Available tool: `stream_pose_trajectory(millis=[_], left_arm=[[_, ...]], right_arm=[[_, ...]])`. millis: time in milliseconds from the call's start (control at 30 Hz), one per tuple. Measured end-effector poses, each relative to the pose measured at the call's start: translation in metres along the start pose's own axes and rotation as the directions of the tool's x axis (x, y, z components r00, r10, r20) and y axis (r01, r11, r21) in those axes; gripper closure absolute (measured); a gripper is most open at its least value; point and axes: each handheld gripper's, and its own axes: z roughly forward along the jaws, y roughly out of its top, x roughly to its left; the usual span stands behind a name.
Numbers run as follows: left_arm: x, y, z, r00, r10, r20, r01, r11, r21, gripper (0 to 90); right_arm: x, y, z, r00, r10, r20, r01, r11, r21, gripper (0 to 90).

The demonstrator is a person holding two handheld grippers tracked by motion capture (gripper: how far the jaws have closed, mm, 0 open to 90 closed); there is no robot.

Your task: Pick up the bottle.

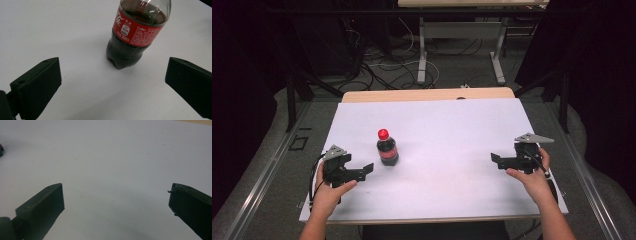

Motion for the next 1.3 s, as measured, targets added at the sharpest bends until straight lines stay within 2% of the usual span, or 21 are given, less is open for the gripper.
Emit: stream_pose_trajectory(millis=[33,200,300,367,533,600,667,700,767,900,1000,1067,1167,1233,1267,1300], left_arm=[[0.0,0.0,0.0,1.0,0.001,-0.002,-0.001,1.0,-0.002,0.6],[-0.005,0.003,0.002,0.9997,0.02,0.017,-0.02,0.9998,-0.009,0.6],[-0.01,0.005,0.005,0.9991,0.034,0.025,-0.033,0.9993,-0.015,0.6],[-0.011,0.008,0.008,0.9985,0.045,0.03,-0.044,0.9989,-0.015,0.6],[-0.017,0.017,0.024,0.9977,0.035,0.057,-0.034,0.9992,-0.022,1.1],[-0.022,0.022,0.032,0.9963,0.048,0.071,-0.046,0.9986,-0.027,1.2],[-0.027,0.027,0.041,0.9954,0.063,0.073,-0.061,0.9978,-0.027,1.5],[-0.027,0.028,0.045,0.9952,0.073,0.066,-0.071,0.997,-0.03,1.8],[-0.029,0.03,0.056,0.9958,0.07,0.058,-0.068,0.9967,-0.046,3.8],[-0.028,0.03,0.07,0.9971,0.056,0.051,-0.055,0.9983,-0.018,11.4],[-0.028,0.029,0.077,0.9973,0.054,0.05,-0.053,0.9986,-0.007,12.5],[-0.028,0.029,0.079,0.9969,0.067,0.043,-0.067,0.9978,-0.003,12.8],[-0.028,0.03,0.08,0.9972,0.062,0.042,-0.061,0.998,-0.018,16.7],[-0.028,0.031,0.078,0.9976,0.064,0.027,-0.063,0.9976,-0.027,21.6],[-0.028,0.031,0.077,0.9969,0.075,0.023,-0.074,0.9968,-0.029,24.0],[-0.029,0.031,0.077,0.9972,0.071,0.023,-0.07,0.9972,-0.028,25.1]], right_arm=[[0.001,0.0,-0.001,1.0,0.01,-0.001,-0.01,1.0,-0.002,0.0],[0.006,0.0,-0.002,0.9994,-0.033,-0.008,0.033,0.999,-0.015,1.4],[0.009,0.0,-0.002,0.9996,-0.028,-0.006,0.028,0.999,-0.025,1.4],[0.009,0.0,-0.003,0.9991,-0.041,-0.008,0.041,0.999,-0.023,1.4],[0.012,0.001,-0.004,0.999,-0.037,-0.026,0.037,0.999,-0.022,1.4],[0.011,0.001,-0.004,0.9983,-0.053,-0.023,0.053,0.998,-0.027,1.4],[0.012,0.001,-0.005,0.9992,-0.031,-0.026,0.03,0.999,-0.025,1.4],[0.012,0.001,-0.005,0.999,-0.037,-0.024,0.037,0.999,-0.026,1.4],[0.011,0.0,-0.004,0.999,-0.04,-0.021,0.039,0.999,-0.031,1.4],[0.012,0.0,-0.004,0.999,-0.038,-0.025,0.037,0.999,-0.026,1.4],[0.013,0.001,-0.004,0.9989,-0.035,-0.031,0.034,0.999,-0.029,1.4],[0.012,0.0,-0.004,0.9988,-0.041,-0.025,0.04,0.999,-0.027,1.4],[0.014,0.0,-0.003,0.9988,-0.038,-0.032,0.037,0.999,-0.019,1.4],[0.014,0.0,-0.001,0.9986,-0.045,-0.027,0.044,0.999,-0.031,1.4],[0.014,0.0,-0.002,0.9981,-0.055,-0.03,0.054,0.998,-0.02,1.4],[0.016,0.0,-0.002,0.9985,-0.039,-0.039,0.038,0.999,-0.02,1.4]])
